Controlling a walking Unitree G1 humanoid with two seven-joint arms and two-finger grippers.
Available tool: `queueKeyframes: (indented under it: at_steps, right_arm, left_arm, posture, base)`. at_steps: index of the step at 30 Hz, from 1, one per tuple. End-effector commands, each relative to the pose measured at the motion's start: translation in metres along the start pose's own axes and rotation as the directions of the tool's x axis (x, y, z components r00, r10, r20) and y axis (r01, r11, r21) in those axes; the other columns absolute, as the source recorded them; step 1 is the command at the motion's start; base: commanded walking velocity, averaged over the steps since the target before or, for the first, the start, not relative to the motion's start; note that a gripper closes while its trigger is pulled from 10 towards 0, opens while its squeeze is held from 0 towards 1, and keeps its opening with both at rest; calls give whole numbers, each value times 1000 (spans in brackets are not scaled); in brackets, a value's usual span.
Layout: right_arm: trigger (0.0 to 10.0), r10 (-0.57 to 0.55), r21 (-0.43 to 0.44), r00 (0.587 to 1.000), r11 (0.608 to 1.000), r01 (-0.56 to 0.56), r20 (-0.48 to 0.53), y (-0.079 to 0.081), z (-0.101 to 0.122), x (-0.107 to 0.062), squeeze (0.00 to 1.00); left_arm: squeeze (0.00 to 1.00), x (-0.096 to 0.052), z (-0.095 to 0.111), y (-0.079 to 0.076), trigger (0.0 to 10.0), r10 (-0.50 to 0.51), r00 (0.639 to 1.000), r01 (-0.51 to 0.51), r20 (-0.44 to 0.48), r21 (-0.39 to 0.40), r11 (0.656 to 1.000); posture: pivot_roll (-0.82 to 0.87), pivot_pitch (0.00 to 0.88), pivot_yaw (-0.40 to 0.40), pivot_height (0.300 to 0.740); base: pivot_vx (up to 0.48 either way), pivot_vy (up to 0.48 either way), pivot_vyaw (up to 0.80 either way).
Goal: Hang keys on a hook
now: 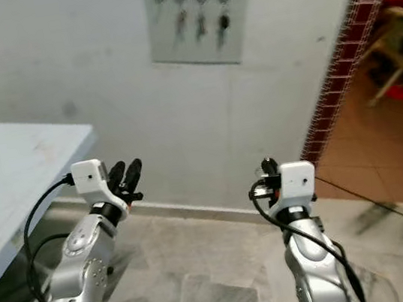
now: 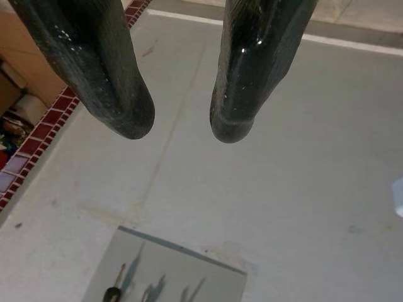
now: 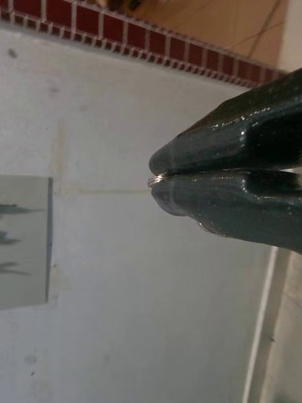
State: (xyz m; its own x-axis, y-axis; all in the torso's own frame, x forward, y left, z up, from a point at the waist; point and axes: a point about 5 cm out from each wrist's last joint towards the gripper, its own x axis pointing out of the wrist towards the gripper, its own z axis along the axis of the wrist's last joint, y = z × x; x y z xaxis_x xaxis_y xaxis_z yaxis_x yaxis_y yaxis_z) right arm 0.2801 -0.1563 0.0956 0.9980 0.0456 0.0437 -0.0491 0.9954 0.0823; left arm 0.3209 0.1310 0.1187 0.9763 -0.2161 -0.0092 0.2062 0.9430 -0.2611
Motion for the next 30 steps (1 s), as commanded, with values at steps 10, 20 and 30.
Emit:
queueKeyframes:
  at_steps: [10, 20, 30]
  right_arm:
    - [10000, -58, -12, 998, 998, 58, -38, -4, 2, 3, 0]
    - [10000, -117, 27, 987, 992, 121, -108, -8, -2, 4, 0]
    - [10000, -109, 101, 973, 986, 132, -204, -7, -7, 6, 0]
  left_arm:
    - [0, 0, 0, 3, 10000, 38, 999, -39, -8, -25, 999]
    - [0, -1, 0, 5, 10000, 51, 999, -52, -14, -33, 998]
    - [0, -2, -1, 6, 10000, 70, 997, -71, -23, -26, 997]
  posture:
    - [134, 0, -56, 740]
    - [133, 0, -56, 740]
    - [133, 0, -58, 740]
  base:
    - [179, 0, 0]
    - [314, 0, 0]
    - [62, 0, 0]
